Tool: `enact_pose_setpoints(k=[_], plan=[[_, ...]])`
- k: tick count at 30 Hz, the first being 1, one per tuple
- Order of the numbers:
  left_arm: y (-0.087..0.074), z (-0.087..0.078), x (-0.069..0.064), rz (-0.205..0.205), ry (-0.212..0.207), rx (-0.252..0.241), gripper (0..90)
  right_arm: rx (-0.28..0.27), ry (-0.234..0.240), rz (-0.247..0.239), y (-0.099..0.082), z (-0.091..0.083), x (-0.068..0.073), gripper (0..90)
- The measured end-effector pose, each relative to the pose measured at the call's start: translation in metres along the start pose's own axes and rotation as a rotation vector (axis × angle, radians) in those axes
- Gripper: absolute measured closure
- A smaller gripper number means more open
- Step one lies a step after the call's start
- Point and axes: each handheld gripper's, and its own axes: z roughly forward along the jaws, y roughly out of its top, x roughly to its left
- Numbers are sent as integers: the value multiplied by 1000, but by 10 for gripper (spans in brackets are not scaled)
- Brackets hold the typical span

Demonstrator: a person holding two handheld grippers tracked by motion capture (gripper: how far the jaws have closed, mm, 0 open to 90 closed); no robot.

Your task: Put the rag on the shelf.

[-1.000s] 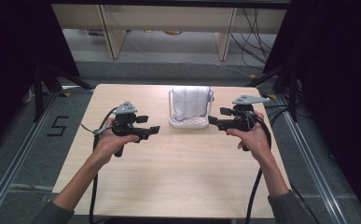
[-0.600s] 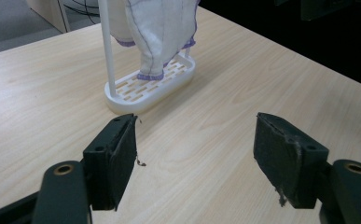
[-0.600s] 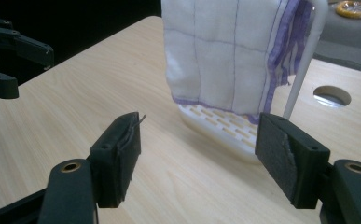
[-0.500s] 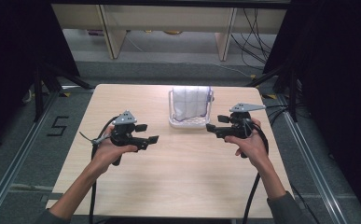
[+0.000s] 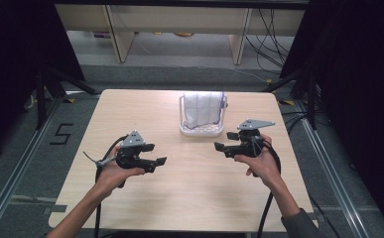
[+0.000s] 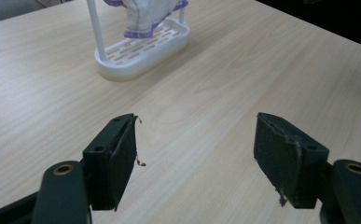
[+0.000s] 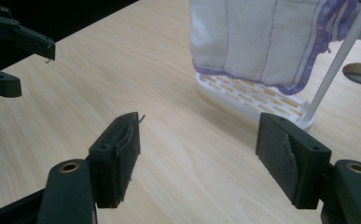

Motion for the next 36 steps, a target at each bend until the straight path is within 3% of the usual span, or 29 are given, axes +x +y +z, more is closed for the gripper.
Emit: enact_pose_setpoints(k=[7, 8, 9, 11, 12, 13, 15, 17, 18, 19, 29, 30, 32, 36], plan=[[-16, -2, -9, 10, -18, 14, 293, 31, -9, -12, -20, -3, 10, 313], [-20, -1, -10, 2, -27, 20, 292, 28, -1, -36, -24, -3, 9, 313], [-24, -1, -11, 8, -33, 37, 292, 36, -8, -12, -28, -4, 12, 313], [-29, 1, -13, 15, -35, 46, 291, 31, -3, -29, -36, -4, 11, 313], [-32, 2, -14, 24, -32, 56, 291, 35, -4, 0, -39, -4, 14, 313], [-34, 2, -14, 26, -28, 62, 290, 32, 0, -29, -44, -3, 13, 313], [-36, 3, -14, 34, -26, 76, 289, 33, 1, -28, -47, -3, 13, 312], [-39, 4, -13, 33, -33, 80, 287, 59, 27, -6, -55, -3, 18, 311], [-41, 4, -13, 24, -36, 77, 287, 54, 21, -29, -57, -3, 17, 311], [-42, 3, -14, 23, -33, 72, 286, 64, 33, -2, -59, -3, 20, 311], [-53, -4, -22, 32, -47, 70, 276, 72, 45, -29, -73, -5, 30, 289], [-54, -5, -23, 34, -36, 75, 275, 92, 49, -15, -78, -6, 36, 281], [-56, -6, -25, 33, -45, 77, 274, 85, 37, -51, -81, -6, 36, 270], [-61, -8, -33, 46, -34, 74, 267, 113, 31, -48, -86, -6, 39, 238]])
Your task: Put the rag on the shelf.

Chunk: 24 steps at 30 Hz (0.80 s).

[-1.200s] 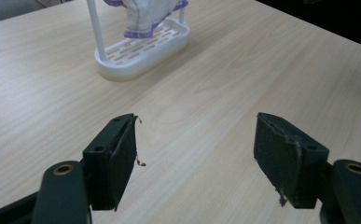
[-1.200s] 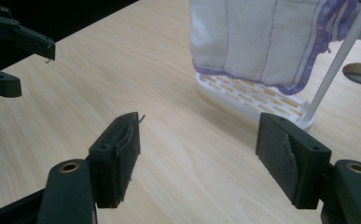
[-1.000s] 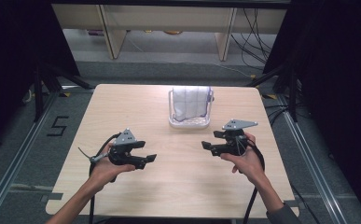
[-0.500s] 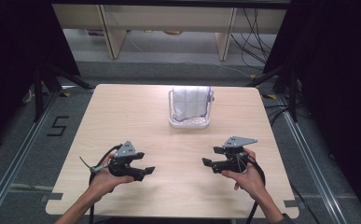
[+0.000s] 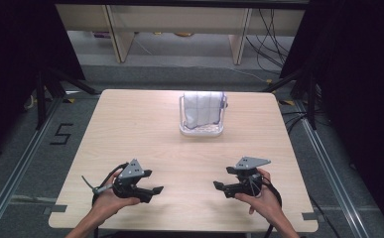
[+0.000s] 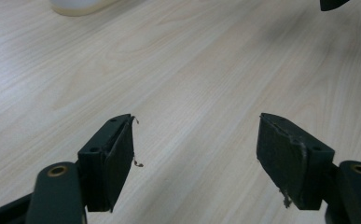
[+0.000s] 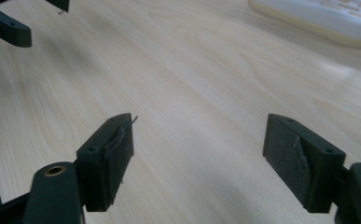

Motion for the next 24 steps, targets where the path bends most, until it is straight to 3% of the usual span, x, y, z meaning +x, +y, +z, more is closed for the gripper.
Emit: enact_pose_setpoints(k=[1, 6, 7, 11, 12, 13, 14, 16, 17, 20, 24], plan=[[-2, -2, -2, 24, -3, 23, 261, 15, -4, -4, -3, 1, 2, 210], [-7, -3, -5, 32, 6, 40, 257, 15, 16, -9, -10, 1, 5, 191], [-9, -2, -8, -3, -3, 14, 255, 28, -4, -8, -15, -1, 7, 184], [-14, -3, -11, 9, -18, 49, 238, 53, -13, -13, -23, -2, 9, 180], [-16, -2, -14, -13, -21, 31, 237, 51, -15, -11, -25, -3, 10, 180], [-17, -2, -16, -11, -27, 34, 234, 55, -14, -14, -26, -3, 10, 178], [-18, -3, -15, 17, -25, 57, 227, 63, -6, -5, -27, -3, 10, 175], [-20, -2, -17, 3, -28, 44, 220, 60, -7, -6, -28, -3, 11, 170], [-22, -2, -19, 25, -16, 69, 214, 70, 2, -2, -31, -4, 12, 167], [-26, -1, -21, 40, -5, 87, 208, 74, 17, -14, -34, -3, 13, 167], [-28, 0, -22, 34, -2, 92, 205, 80, 3, -15, -36, -4, 15, 167]])
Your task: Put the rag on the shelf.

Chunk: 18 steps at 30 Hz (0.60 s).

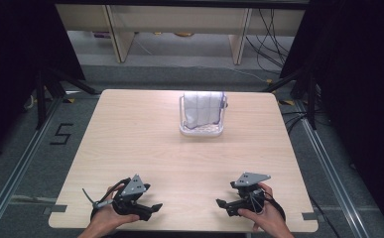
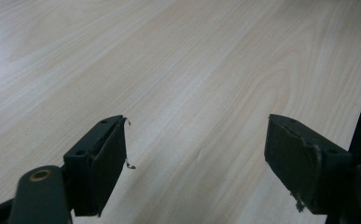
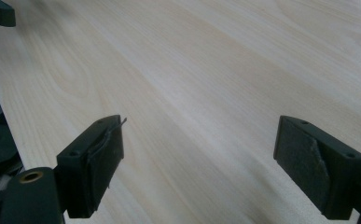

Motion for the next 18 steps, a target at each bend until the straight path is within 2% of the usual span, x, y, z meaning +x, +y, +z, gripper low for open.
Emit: enact_pose_setpoints(k=[5, 11, 12, 13, 15, 18], plan=[[-1, 1, 0, -14, 3, -11, 205, 0, -1, -4, 0, 0, 1, 167], [-2, 2, 3, -10, 6, -3, 205, 1, -1, -18, 1, 1, 3, 171], [-2, 3, 1, -28, 3, -20, 205, 5, -4, -12, 1, 1, 3, 171], [-2, 3, 1, -28, 3, -20, 205, 5, -4, -12, 1, 1, 3, 171], [-3, 2, 4, -2, 9, 6, 205, 11, -6, -14, 0, 2, 3, 171], [-3, 3, 4, -4, 4, 4, 205, 5, 3, -18, 1, 3, 2, 171]])
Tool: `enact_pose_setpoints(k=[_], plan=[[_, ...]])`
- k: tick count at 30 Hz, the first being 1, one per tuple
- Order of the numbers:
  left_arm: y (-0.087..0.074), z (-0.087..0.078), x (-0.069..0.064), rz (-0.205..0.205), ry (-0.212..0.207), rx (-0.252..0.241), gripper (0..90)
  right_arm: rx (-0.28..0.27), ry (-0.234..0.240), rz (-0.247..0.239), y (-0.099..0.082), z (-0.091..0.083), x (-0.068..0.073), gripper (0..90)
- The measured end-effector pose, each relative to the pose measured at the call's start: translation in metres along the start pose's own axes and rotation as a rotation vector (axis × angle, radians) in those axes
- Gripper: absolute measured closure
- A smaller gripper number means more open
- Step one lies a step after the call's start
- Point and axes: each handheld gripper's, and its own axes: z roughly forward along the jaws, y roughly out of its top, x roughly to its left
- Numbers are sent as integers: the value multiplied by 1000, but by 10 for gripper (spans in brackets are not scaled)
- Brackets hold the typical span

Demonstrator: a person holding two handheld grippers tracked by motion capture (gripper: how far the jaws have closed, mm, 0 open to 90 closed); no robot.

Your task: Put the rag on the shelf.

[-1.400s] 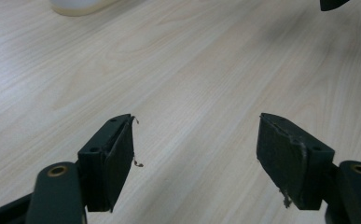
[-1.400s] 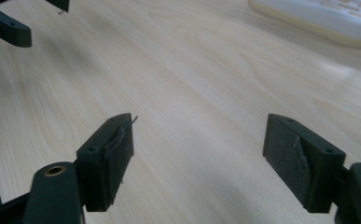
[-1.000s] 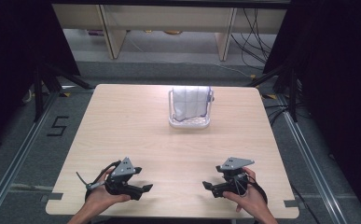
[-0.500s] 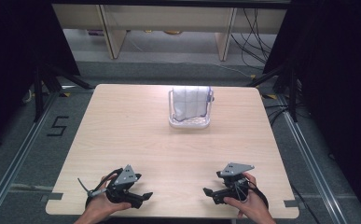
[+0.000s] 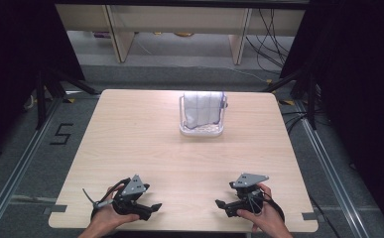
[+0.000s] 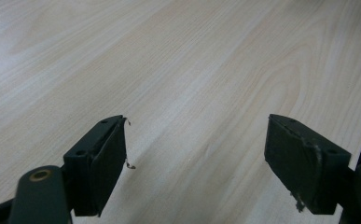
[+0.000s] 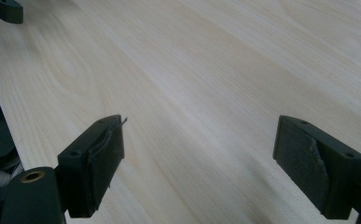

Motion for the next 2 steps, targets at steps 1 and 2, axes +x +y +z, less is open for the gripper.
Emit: enact_pose_setpoints(k=[1, 2], plan=[[0, 0, 0, -6, 0, -1, 205, -1, -2, 3, 0, 0, 0, 171], [0, 0, 0, -6, 0, -1, 205, -1, -2, 3, 0, 0, 0, 171]])
